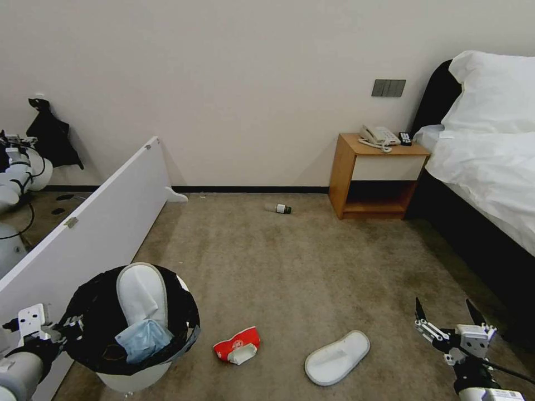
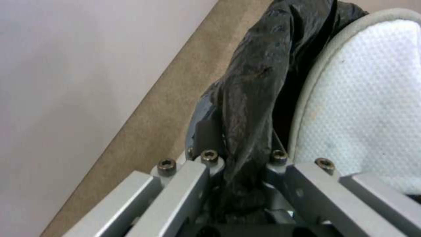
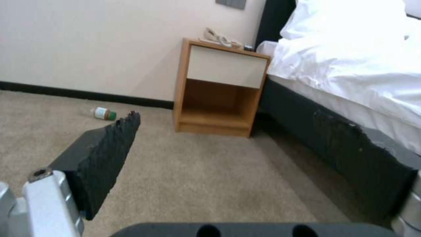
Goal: Pick up the trash bin, then pick up the garbage from the floor and place it into the trash bin.
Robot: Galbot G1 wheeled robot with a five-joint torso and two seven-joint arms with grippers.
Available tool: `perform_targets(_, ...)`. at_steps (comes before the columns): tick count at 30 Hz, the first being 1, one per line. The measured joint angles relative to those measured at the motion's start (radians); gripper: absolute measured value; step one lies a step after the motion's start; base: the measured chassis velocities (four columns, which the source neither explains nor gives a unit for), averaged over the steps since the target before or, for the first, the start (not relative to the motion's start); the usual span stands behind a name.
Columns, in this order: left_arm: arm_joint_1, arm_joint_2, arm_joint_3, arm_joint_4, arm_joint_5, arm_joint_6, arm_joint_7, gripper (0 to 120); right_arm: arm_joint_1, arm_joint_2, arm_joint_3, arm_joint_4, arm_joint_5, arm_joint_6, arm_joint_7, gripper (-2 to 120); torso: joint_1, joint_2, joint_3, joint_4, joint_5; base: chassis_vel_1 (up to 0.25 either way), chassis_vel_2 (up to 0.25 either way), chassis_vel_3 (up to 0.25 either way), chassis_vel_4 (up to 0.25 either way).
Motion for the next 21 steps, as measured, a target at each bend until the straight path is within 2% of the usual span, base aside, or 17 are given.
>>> perform_targets(3, 0.002, -0.004, 0.0, -0.003, 0.002, 0.0, 0.0, 4, 0.004, -0.003, -0.005, -0.005, 0.001, -0.001, 0.013, 100, 0.0, 0.0, 0.0, -0.0001, -0.0001, -0.017, 0.016, 0.016, -0.016)
perform_targets(6, 0.009, -0.012, -0.001, -0.005, 0.009, 0.0, -0.002, 4, 0.007, -0.023, -0.04, 0.016, 0.065, -0.128, 0.072, 100, 0.0, 0.0, 0.0, 0.0, -0.0004, 0.0, 0.0, 0.0, 0.0)
perform_targets(7, 0.009, -0.012, -0.001, -0.005, 0.009, 0.0, -0.002, 4, 0.007, -0.023, -0.04, 0.016, 0.065, -0.128, 0.072, 100, 0.0, 0.0, 0.0, 0.0, -0.0004, 0.0, 0.0, 0.0, 0.0)
perform_targets(8, 0.011, -0.016, -0.001, -0.005, 0.011, 0.0, -0.003, 4, 0.011, -0.039, -0.058, 0.014, 0.106, -0.182, 0.096, 100, 0.0, 0.0, 0.0, 0.0, -0.0002, 0.0, 0.0, 0.0, 0.0)
perform_targets(9, 0.011, -0.016, -0.001, -0.005, 0.011, 0.0, -0.003, 4, 0.011, -0.039, -0.058, 0.014, 0.106, -0.182, 0.096, 100, 0.0, 0.0, 0.0, 0.0, -0.0002, 0.0, 0.0, 0.0, 0.0)
perform_targets(12, 0.014, -0.023, -0.001, -0.009, 0.011, 0.0, -0.011, 4, 0.041, -0.076, -0.137, -0.014, 0.237, -0.373, 0.228, 100, 0.0, 0.0, 0.0, 0.0001, 0.0001, 0.0, 0.0, 0.0, 0.0)
perform_targets(13, 0.014, -0.023, -0.001, -0.009, 0.011, 0.0, -0.011, 4, 0.041, -0.076, -0.137, -0.014, 0.237, -0.373, 0.228, 100, 0.0, 0.0, 0.0, 0.0001, 0.0001, 0.0, 0.0, 0.0, 0.0)
perform_targets(16, 0.015, -0.029, -0.001, -0.016, 0.012, 0.0, -0.015, 4, 0.081, -0.084, -0.203, -0.061, 0.352, -0.508, 0.277, 100, 0.0, 0.0, 0.0, 0.0001, 0.0, 0.0, 0.0, 0.0, 0.0)
perform_targets(21, 0.015, -0.03, 0.001, -0.019, 0.015, 0.0, -0.02, 4, 0.127, -0.08, -0.249, -0.132, 0.41, -0.576, 0.283, 100, 0.0, 0.0, 0.0, 0.0, -0.0001, 0.0, 0.0, 0.0, 0.0)
